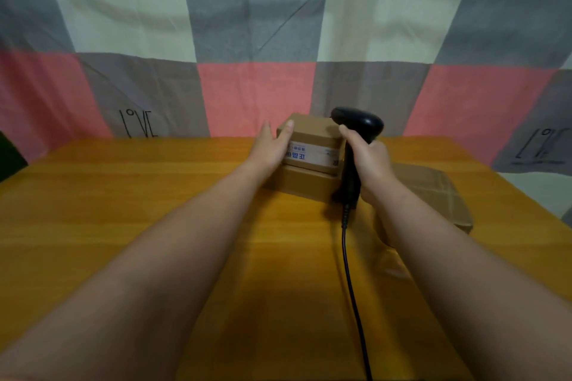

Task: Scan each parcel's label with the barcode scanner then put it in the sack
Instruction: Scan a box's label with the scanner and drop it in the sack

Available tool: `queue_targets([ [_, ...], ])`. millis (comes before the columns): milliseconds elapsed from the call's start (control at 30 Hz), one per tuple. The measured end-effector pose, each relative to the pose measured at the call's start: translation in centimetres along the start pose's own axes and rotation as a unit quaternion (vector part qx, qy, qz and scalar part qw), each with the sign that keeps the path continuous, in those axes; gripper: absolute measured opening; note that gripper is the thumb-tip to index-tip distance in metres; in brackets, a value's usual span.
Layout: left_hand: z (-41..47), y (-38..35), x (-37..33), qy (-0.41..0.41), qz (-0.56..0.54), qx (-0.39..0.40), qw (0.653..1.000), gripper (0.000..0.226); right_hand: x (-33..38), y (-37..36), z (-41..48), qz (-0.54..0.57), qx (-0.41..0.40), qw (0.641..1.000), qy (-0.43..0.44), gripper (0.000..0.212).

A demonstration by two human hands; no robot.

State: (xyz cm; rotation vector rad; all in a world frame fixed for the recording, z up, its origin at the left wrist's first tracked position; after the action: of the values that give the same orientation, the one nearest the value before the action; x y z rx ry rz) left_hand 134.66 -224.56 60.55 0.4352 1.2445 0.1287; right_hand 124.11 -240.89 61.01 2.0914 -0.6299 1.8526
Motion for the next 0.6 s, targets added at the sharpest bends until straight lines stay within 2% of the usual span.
queue_targets([
  [100,-0.4,-0.4,-0.1,0.008,-0.065,0.002,0.998,0.056,-0.5,-0.2,0.1,0.025,0.007,1.0,-0.01,0.027],
  [333,-4.5,2.1,-0.5,0.038,-0.208,-0.107,0.972,0.031,-1.5,0.8,-2.3,0.114,0.028,0.993,0.01,0.034],
  [433,-7.7,4.0,-0.1,0.026,-0.166,-0.125,0.978,0.025,-2.1,1.2,-4.5,0.136,0.046,0.99,0.0,0.024],
  [600,-13.9,5.8,1.2,0.034,-0.154,-0.075,0.985,0.031,-2.7,1.2,-9.5,0.132,0.073,0.989,0.005,0.023],
])
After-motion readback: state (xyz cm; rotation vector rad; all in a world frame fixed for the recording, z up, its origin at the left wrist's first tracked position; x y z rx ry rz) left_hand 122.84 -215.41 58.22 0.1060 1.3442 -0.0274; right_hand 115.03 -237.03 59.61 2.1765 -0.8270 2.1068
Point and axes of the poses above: each hand's wrist, its own z-axis towards the middle knuckle, its own y-axis out of the back of the hand, x = y × z, the point moved 8 cm from there along z, towards the middle knuckle, and after that the axes turned 7 degrees about -y, right-handed, at the moved point
